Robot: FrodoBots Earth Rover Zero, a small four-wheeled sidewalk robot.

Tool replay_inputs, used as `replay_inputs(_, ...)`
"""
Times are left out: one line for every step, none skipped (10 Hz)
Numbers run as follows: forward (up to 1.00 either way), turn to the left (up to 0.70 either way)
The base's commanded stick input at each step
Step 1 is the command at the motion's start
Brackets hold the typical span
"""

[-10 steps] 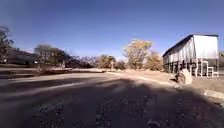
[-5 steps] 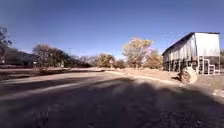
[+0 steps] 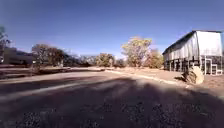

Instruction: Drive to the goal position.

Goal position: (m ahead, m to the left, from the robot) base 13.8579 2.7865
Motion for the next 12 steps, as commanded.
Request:
replay_inputs(0.7,0.0)
replay_inputs(0.7,0.0)
replay_inputs(0.7,0.0)
replay_inputs(0.7,0.0)
replay_inputs(0.7,0.0)
replay_inputs(0.7,0.0)
replay_inputs(0.7,0.02)
replay_inputs(0.7,0.06)
replay_inputs(0.7,0.11)
replay_inputs(0.7,0.16)
replay_inputs(0.7,0.0)
replay_inputs(0.7,0.0)
